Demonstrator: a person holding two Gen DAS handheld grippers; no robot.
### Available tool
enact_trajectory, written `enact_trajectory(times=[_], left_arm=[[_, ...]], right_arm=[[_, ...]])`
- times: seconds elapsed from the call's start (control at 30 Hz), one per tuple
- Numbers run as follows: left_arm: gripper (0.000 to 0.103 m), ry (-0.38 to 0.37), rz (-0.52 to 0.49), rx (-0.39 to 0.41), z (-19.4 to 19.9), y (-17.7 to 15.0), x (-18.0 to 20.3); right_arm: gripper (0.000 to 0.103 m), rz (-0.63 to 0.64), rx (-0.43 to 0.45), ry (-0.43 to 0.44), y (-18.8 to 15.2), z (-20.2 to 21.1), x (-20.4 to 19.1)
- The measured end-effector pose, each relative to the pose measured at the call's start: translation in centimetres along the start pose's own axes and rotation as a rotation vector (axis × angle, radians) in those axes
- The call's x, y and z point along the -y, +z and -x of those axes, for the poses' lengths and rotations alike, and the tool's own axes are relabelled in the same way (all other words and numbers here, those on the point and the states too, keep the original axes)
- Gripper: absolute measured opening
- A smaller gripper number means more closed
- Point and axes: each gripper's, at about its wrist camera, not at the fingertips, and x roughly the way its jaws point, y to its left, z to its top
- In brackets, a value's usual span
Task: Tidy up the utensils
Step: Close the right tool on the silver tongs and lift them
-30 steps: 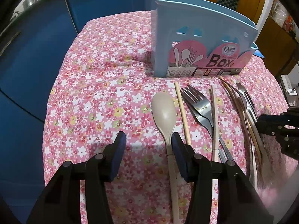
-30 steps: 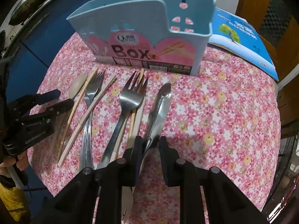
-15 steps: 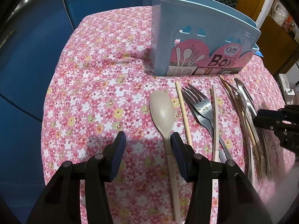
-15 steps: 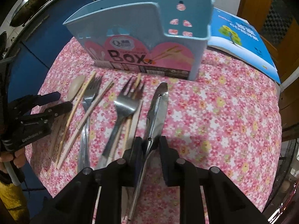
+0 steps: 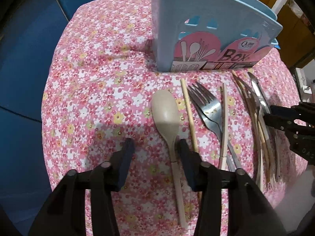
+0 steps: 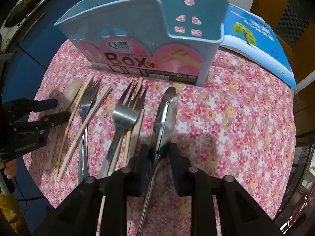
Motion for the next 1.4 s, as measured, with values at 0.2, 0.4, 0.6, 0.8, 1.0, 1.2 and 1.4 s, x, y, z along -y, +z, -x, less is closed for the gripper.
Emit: enact_trajectory(times=[0.2,0.4,0.6,0.8,1.0,1.2,1.4], left_arm=[[0.008,-0.045,0.008,0.049,0.7,-0.8,0.0],[0.007,-0.104,0.02,0.111,2.1,-2.3,-0.1],[0.006,-0.145,0.013,0.283,5.7,-4.6,-0.4],[0.006,-0.176,0.025,0.454,8.7,-7.0,-1.2],[0.004,-0.189,0.056,0.568,10.6,-6.2,-1.0],[0.0,-0.194,0.075,0.652,12.6,-5.1,-1.5],[0.0,-0.2,0.076,0.675,13.7,-3.6,-1.9]], right_arm=[[0.022,0.007,0.035,-0.009,-0.5,0.2,-0.4],[0.02,-0.002,0.094,0.022,-1.6,1.6,-0.1],[0.02,-0.004,0.226,0.048,-3.3,4.7,0.1],[0.02,0.018,0.41,0.04,-5.2,7.8,-0.1],[0.02,0.027,0.592,0.016,-5.6,10.3,-1.1],[0.02,0.032,0.731,0.016,-5.1,12.4,-1.4],[0.02,0.04,0.795,0.024,-3.9,13.5,-1.3]])
